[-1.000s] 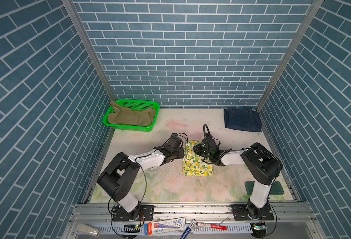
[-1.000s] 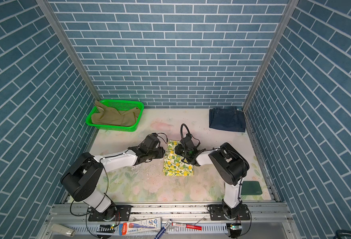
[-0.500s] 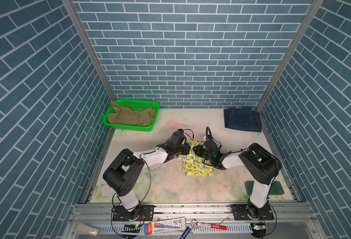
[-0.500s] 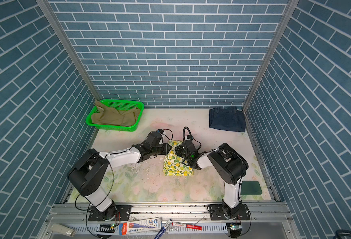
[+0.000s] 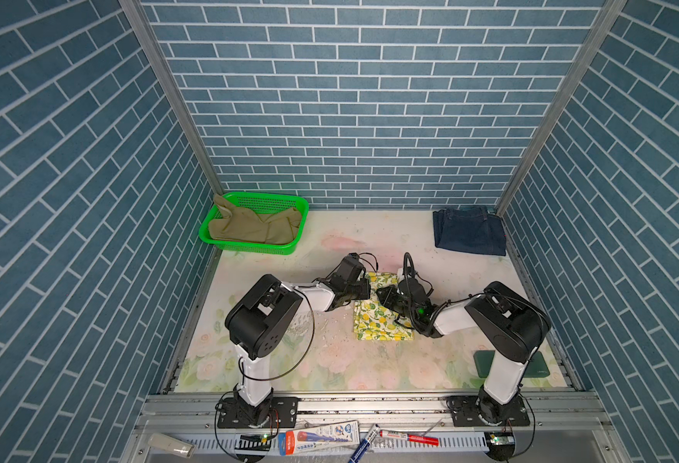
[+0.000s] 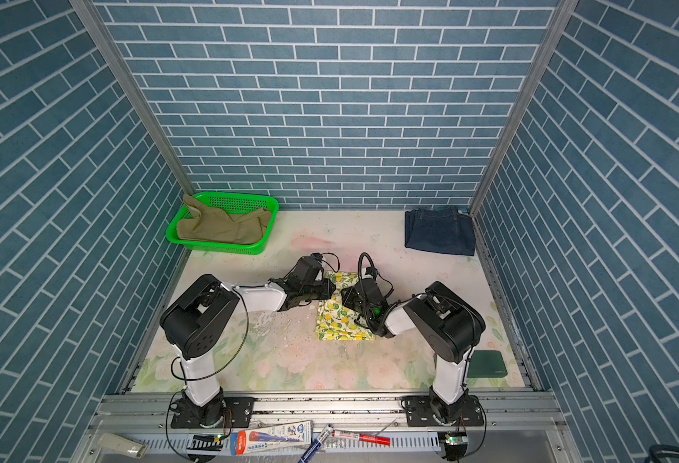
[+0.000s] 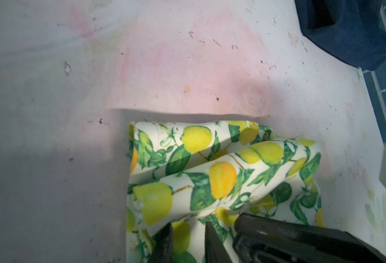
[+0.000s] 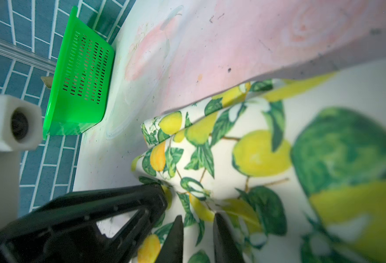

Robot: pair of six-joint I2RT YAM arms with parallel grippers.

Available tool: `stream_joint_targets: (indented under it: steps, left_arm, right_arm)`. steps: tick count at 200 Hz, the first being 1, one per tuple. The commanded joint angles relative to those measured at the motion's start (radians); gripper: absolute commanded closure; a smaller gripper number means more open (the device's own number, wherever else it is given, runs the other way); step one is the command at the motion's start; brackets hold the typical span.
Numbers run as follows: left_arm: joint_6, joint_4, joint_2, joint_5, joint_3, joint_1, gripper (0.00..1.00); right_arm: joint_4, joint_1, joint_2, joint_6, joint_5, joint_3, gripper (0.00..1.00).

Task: Fold and stack skirts
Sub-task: Smooth out the skirt at the center of the table.

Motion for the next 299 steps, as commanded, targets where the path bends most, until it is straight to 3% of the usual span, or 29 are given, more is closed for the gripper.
stream_joint_targets:
  steps: [1, 61, 83, 110, 137, 168, 205, 245, 299]
  left_arm:
    - [0.006, -0.051, 0.03, -0.05, 0.018, 0.014, 0.76]
    - [0.01, -0.075, 0.04, -0.059, -0.001, 0.046, 0.8]
    - [0.013, -0.072, 0.039, -0.047, -0.009, 0.05, 0.8]
    - [0.031, -0.065, 0.027, -0.023, -0.01, 0.051, 0.8]
    - [0.051, -0.074, -0.018, -0.001, 0.008, 0.051, 0.63]
    - [0.065, -0.11, -0.104, -0.001, 0.021, 0.05, 0.51]
    - [0.085, -0.151, -0.191, -0.02, 0.007, 0.031, 0.49]
    - [0.151, -0.209, -0.221, -0.095, -0.007, -0.032, 0.55]
    - [0.174, -0.18, -0.128, -0.124, -0.052, -0.058, 0.65]
  right_arm:
    - [-0.163, 0.009, -0.015, 0.032, 0.018, -0.078, 0.7]
    - [-0.304, 0.01, -0.263, -0.018, 0.061, -0.148, 0.58]
    - [-0.444, 0.002, -0.404, -0.086, 0.103, -0.138, 0.47]
    - [-0.592, -0.057, -0.503, -0.182, 0.052, -0.095, 0.34]
    - [-0.626, -0.137, -0.562, -0.227, 0.006, -0.101, 0.29]
    - [-0.64, -0.225, -0.57, -0.277, -0.058, -0.086, 0.25]
    - [-0.589, -0.303, -0.515, -0.31, -0.174, -0.056, 0.17]
    - [-0.54, -0.333, -0.438, -0.322, -0.238, -0.019, 0.15]
    - [-0.506, -0.347, -0.362, -0.333, -0.286, 0.024, 0.16]
